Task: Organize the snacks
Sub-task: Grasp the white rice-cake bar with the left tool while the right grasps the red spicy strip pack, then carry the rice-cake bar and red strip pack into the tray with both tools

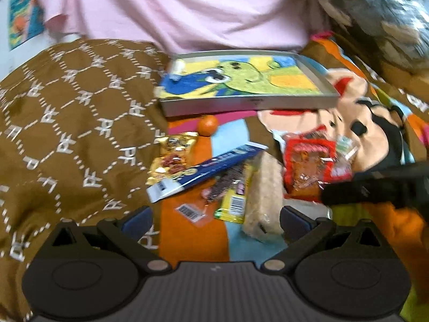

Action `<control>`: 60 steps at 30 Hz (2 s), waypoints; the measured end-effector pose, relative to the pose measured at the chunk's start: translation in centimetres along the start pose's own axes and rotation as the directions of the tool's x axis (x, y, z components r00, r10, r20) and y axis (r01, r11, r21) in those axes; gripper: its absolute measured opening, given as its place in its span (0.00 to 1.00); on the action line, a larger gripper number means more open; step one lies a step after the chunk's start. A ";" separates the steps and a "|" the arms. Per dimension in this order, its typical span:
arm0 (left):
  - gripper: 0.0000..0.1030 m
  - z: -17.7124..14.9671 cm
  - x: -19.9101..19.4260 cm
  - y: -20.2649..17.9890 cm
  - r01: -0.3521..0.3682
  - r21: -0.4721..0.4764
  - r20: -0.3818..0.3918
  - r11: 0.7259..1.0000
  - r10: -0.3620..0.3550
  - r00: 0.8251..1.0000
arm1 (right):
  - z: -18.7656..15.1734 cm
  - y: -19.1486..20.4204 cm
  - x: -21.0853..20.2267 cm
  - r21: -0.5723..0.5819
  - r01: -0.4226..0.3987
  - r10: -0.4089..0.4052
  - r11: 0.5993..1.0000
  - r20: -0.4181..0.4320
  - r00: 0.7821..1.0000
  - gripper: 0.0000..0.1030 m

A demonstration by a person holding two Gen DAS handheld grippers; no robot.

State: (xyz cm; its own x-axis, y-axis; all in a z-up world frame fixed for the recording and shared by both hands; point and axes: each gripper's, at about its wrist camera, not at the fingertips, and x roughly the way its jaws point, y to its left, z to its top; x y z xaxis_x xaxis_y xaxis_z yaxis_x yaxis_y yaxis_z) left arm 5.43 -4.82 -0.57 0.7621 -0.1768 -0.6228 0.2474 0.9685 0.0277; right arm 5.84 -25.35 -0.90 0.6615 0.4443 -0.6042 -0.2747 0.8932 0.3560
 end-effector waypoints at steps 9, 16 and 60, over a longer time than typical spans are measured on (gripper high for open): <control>1.00 -0.1 1.6 -2.5 0.060 0.167 -0.011 0.984 -0.059 0.998 | 1.6 -3.4 3.6 0.161 -0.066 0.073 0.985 -0.042 0.996 0.93; 0.86 -0.4 3.0 -4.6 0.045 0.279 -0.001 0.959 -0.047 0.999 | 1.7 -5.0 5.2 0.256 -0.080 0.095 0.963 -0.046 0.994 0.76; 0.37 2.8 8.2 -6.1 0.057 0.230 -0.204 0.971 -0.009 0.979 | 5.0 -5.9 4.1 0.232 0.067 -0.071 0.970 0.006 0.997 0.14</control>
State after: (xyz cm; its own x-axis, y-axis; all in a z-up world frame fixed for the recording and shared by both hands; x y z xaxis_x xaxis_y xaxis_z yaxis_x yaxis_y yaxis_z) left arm 11.84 -12.67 -3.63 0.6218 -0.1465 -0.7693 0.4217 0.8904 0.1713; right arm 13.64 -29.15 -1.90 0.6837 0.3796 -0.6232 -0.0604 0.8806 0.4701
